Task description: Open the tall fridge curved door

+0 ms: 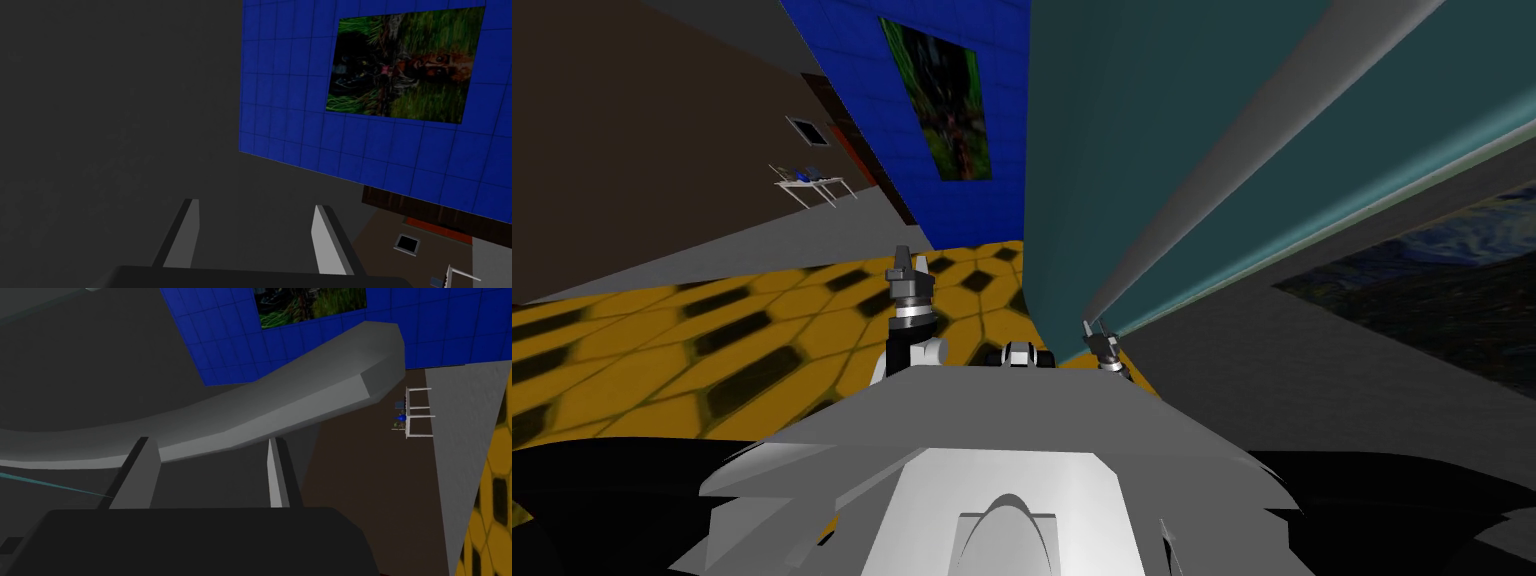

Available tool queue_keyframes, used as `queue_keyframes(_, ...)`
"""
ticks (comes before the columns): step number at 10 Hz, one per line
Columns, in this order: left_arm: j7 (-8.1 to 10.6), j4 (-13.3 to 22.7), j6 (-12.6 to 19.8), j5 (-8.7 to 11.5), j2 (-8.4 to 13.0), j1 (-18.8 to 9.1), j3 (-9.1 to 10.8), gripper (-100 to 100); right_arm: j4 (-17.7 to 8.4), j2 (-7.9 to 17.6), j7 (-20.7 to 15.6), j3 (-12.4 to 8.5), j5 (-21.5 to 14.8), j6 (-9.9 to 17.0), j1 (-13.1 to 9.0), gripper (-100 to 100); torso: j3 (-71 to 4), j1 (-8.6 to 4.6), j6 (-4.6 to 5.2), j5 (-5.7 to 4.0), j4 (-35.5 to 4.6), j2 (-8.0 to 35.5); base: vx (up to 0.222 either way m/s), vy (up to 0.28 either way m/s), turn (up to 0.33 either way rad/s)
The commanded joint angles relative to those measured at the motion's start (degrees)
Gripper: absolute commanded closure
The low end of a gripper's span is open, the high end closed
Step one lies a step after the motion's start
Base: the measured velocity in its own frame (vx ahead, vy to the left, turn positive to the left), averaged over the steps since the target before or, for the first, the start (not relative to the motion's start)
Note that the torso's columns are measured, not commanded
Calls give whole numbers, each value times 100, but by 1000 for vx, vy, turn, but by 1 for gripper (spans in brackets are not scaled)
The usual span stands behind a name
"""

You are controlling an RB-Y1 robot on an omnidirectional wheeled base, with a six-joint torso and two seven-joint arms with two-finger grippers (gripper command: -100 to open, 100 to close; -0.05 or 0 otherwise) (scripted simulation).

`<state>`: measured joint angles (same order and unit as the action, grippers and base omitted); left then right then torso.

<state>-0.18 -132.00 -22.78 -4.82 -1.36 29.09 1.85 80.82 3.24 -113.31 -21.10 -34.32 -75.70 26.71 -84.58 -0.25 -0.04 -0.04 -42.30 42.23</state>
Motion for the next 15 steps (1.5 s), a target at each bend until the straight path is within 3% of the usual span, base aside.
queue_keyframes(1,0,1,1,0,1,-4,0,0,-415,278,417,420,-9,406,-440,100,-4,-8,-54,-16,7,-18,-186,-104,366)
queue_keyframes(2,0,1,1,0,1,-4,0,0,-501,278,606,583,-9,581,-548,100,-30,-3,-53,-25,29,-69,-116,-78,343)
queue_keyframes(4,0,1,1,0,1,-2,0,0,-718,278,958,638,-9,813,-548,100,-104,6,-69,-43,82,-205,-37,-21,330)
queue_keyframes(9,0,0,0,0,0,0,0,0,-776,278,958,638,-9,1110,-548,100,-147,-42,-114,-81,120,-295,3,5,7)
queue_keyframes(10,0,0,0,0,0,0,0,0,-627,228,669,305,130,1083,-614,100,-147,-40,-119,-85,123,-297,-44,153,51)
queue_keyframes(11,0,0,0,0,-1,0,-1,0,-627,228,663,305,130,1083,-614,100,-144,14,-116,-58,105,-278,-84,230,-5)
queue_keyframes(12,0,-1,0,0,-2,0,-2,0,-656,154,406,35,206,1268,-770,100,-124,41,-106,-39,89,-237,-88,264,113)
queue_keyframes(13,0,0,0,0,-2,-1,-2,0,-656,154,370,35,206,1273,-770,100,-113,37,-110,-29,70,-215,-26,226,57)
queue_keyframes(14,0,-1,0,0,-2,0,-2,0,-685,80,133,-236,282,1441,-927,100,-120,5,-107,-29,65,-223,-12,274,96)
queue_keyframes(15,0,0,0,0,-2,-1,-2,0,-685,80,77,-236,282,1463,-927,100,-136,7,-130,-26,60,-245,-34,262,66)
